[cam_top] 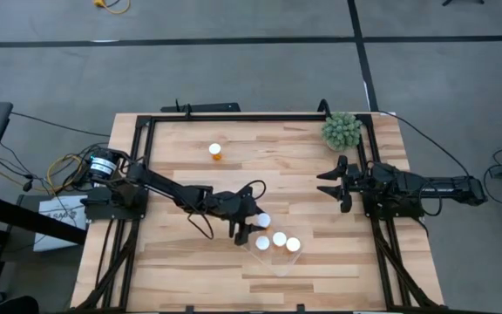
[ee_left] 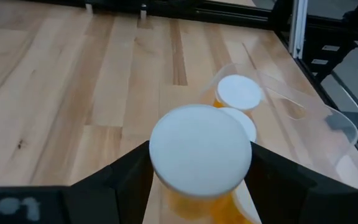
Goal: Pick and place pill bottles into a basket
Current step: Put the orange pill bottle into the transparent container
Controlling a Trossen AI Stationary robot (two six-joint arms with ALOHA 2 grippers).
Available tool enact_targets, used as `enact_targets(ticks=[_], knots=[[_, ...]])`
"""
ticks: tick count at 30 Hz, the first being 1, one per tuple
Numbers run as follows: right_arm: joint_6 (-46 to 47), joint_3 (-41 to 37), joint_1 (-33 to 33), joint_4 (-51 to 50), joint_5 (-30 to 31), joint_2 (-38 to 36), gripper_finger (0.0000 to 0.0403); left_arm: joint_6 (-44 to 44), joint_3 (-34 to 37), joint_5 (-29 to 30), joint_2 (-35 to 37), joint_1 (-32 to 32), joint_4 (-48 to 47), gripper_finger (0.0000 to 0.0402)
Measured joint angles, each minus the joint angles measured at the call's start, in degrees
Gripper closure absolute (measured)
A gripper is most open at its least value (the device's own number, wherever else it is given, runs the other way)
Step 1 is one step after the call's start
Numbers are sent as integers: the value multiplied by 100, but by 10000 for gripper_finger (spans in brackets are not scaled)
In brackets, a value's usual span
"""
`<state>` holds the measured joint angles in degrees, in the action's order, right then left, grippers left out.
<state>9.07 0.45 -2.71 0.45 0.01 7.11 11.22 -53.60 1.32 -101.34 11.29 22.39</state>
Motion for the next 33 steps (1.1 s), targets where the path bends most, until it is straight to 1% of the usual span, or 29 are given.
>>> enact_targets(ticks=[7,11,14,17,20,24,28,33], knots=[[-1,0,1,0,1,0,216,-313,0,68,0,68,-246,180],[1,0,1,0,2,0,218,-295,0,47,0,-9,-464,174],[-1,0,0,0,1,0,218,-176,0,48,0,-77,-546,155],[-1,0,1,0,0,0,216,-162,0,49,0,-121,-549,127],[-1,0,0,0,0,0,216,-279,0,196,0,-127,-515,99],[0,0,-1,0,1,0,218,-354,0,245,0,-127,-426,77],[1,0,1,-2,0,0,218,-384,2,245,0,-127,-209,76],[0,0,1,0,0,0,216,-395,2,251,0,-127,-186,78]])
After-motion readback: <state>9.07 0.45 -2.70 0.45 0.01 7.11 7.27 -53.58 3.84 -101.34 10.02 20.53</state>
